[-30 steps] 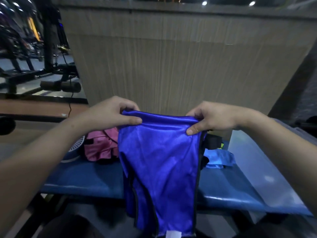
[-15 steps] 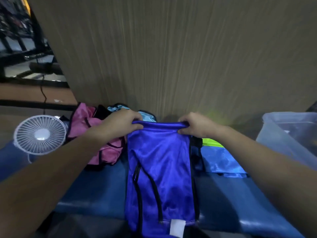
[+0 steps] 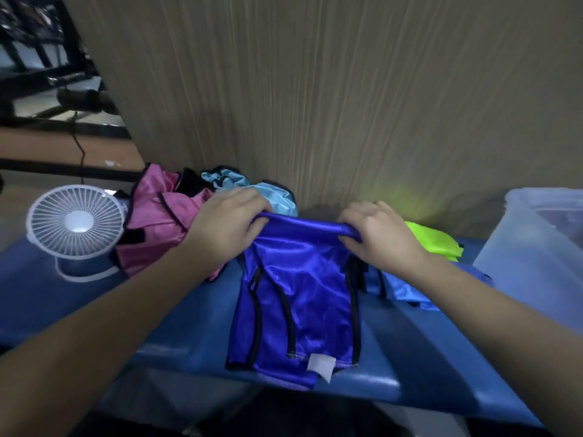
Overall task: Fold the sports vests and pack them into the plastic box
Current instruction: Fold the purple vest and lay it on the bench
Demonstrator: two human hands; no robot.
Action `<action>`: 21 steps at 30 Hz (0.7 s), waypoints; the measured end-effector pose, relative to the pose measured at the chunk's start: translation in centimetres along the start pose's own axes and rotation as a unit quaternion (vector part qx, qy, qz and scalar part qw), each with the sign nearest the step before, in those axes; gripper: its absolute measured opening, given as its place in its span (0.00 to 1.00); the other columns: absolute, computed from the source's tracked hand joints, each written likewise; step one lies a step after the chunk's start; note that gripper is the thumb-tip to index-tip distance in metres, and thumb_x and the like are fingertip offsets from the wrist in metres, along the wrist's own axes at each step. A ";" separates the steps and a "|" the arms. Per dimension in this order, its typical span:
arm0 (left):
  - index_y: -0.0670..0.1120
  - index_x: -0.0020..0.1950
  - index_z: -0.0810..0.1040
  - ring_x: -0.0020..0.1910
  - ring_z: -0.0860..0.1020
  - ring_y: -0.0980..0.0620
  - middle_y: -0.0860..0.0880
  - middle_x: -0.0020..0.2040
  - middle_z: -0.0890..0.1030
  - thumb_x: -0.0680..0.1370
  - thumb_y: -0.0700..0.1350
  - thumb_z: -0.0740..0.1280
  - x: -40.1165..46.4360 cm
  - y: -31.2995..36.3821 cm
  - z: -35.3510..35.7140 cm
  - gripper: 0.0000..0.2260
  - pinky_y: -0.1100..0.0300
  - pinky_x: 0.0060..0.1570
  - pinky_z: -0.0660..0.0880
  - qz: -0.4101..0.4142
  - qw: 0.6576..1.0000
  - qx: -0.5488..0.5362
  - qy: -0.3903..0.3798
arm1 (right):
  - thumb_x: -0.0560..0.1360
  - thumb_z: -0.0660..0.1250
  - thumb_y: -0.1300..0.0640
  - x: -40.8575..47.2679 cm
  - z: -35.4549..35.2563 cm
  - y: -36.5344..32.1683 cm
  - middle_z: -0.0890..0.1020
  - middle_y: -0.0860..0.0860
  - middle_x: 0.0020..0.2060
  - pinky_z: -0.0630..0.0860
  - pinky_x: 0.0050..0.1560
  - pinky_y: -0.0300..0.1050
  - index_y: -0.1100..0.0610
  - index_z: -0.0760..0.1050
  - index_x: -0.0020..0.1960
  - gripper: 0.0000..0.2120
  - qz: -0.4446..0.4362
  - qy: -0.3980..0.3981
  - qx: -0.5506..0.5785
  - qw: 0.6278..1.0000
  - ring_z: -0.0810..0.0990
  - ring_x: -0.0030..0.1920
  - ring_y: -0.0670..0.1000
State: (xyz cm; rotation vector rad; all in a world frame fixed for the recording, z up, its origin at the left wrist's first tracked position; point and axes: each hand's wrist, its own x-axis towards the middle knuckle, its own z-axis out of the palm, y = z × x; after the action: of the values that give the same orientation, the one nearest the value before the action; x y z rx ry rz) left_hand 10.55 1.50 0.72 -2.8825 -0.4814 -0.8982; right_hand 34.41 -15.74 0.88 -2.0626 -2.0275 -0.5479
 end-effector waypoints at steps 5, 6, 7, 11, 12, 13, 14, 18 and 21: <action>0.46 0.49 0.79 0.45 0.76 0.48 0.49 0.44 0.78 0.78 0.47 0.62 -4.9 2.8 -2.0 0.08 0.55 0.45 0.71 0.027 1.000 -0.004 -0.007 | 0.66 0.69 0.54 -3.9 -1.9 -3.3 0.77 0.51 0.40 0.68 0.43 0.51 0.53 0.75 0.46 0.09 -0.038 0.018 -0.036 0.998 0.77 0.42 0.56; 0.46 0.49 0.79 0.44 0.76 0.48 0.49 0.44 0.78 0.78 0.46 0.62 -5.9 3.2 -2.2 0.08 0.56 0.45 0.70 0.029 1.000 -0.006 -0.009 | 0.66 0.69 0.54 -4.6 -2.2 -4.0 0.77 0.51 0.39 0.69 0.42 0.52 0.54 0.75 0.46 0.10 -0.040 0.018 -0.040 0.998 0.76 0.41 0.56; 0.46 0.49 0.79 0.44 0.76 0.48 0.49 0.44 0.78 0.78 0.46 0.63 -6.8 3.6 -2.4 0.07 0.56 0.44 0.70 0.030 0.999 -0.011 -0.011 | 0.65 0.70 0.54 -5.3 -2.4 -4.6 0.77 0.51 0.39 0.68 0.42 0.52 0.54 0.75 0.46 0.11 -0.042 0.017 -0.046 0.998 0.76 0.40 0.56; 0.48 0.49 0.78 0.42 0.76 0.48 0.50 0.45 0.76 0.77 0.45 0.64 -10.8 4.8 -2.2 0.04 0.54 0.43 0.71 0.048 0.998 -0.015 -0.042 | 0.59 0.76 0.57 -8.6 -2.4 -7.4 0.76 0.52 0.36 0.67 0.39 0.51 0.55 0.76 0.44 0.16 -0.063 0.013 -0.054 0.996 0.76 0.36 0.56; 0.49 0.49 0.78 0.42 0.76 0.48 0.51 0.45 0.75 0.76 0.45 0.64 -11.8 5.1 -2.0 0.04 0.54 0.42 0.71 0.055 0.997 -0.010 -0.055 | 0.58 0.77 0.58 -9.4 -2.2 -8.1 0.76 0.51 0.36 0.70 0.37 0.50 0.55 0.76 0.44 0.17 -0.067 0.013 -0.046 0.997 0.76 0.35 0.56; 0.50 0.50 0.77 0.42 0.76 0.48 0.51 0.45 0.75 0.75 0.45 0.65 -12.6 5.3 -1.8 0.05 0.54 0.42 0.70 0.062 0.996 -0.002 -0.068 | 0.58 0.77 0.59 -10.1 -2.1 -8.7 0.76 0.51 0.36 0.72 0.34 0.49 0.55 0.76 0.44 0.17 -0.070 0.010 -0.037 0.997 0.76 0.35 0.56; 0.51 0.50 0.77 0.41 0.76 0.48 0.51 0.45 0.75 0.74 0.45 0.65 -13.4 5.5 -1.6 0.06 0.55 0.42 0.70 0.066 0.994 0.005 -0.081 | 0.58 0.77 0.60 -10.8 -1.8 -9.2 0.76 0.51 0.36 0.73 0.32 0.49 0.55 0.75 0.44 0.17 -0.071 0.003 -0.028 0.997 0.76 0.34 0.55; 0.52 0.51 0.77 0.41 0.76 0.51 0.53 0.45 0.74 0.73 0.45 0.62 -15.3 6.6 -1.7 0.09 0.59 0.42 0.66 0.072 0.991 -0.007 -0.112 | 0.57 0.79 0.56 -12.6 -1.2 -10.5 0.76 0.49 0.37 0.74 0.31 0.47 0.53 0.75 0.44 0.19 -0.071 -0.048 -0.028 0.996 0.77 0.36 0.53; 0.54 0.50 0.77 0.40 0.75 0.53 0.54 0.44 0.75 0.72 0.47 0.62 -15.9 7.1 -1.9 0.09 0.61 0.42 0.66 0.074 0.988 -0.021 -0.132 | 0.59 0.78 0.52 -13.2 -1.1 -11.0 0.76 0.48 0.40 0.76 0.34 0.46 0.51 0.75 0.46 0.19 -0.064 -0.083 -0.012 0.994 0.78 0.39 0.52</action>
State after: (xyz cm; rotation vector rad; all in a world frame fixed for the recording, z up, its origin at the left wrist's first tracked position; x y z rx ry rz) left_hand -0.55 -9.89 -6.65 -3.0408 -0.2651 -0.5147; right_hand 23.45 -27.90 -4.58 -2.0638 -2.2708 -0.4353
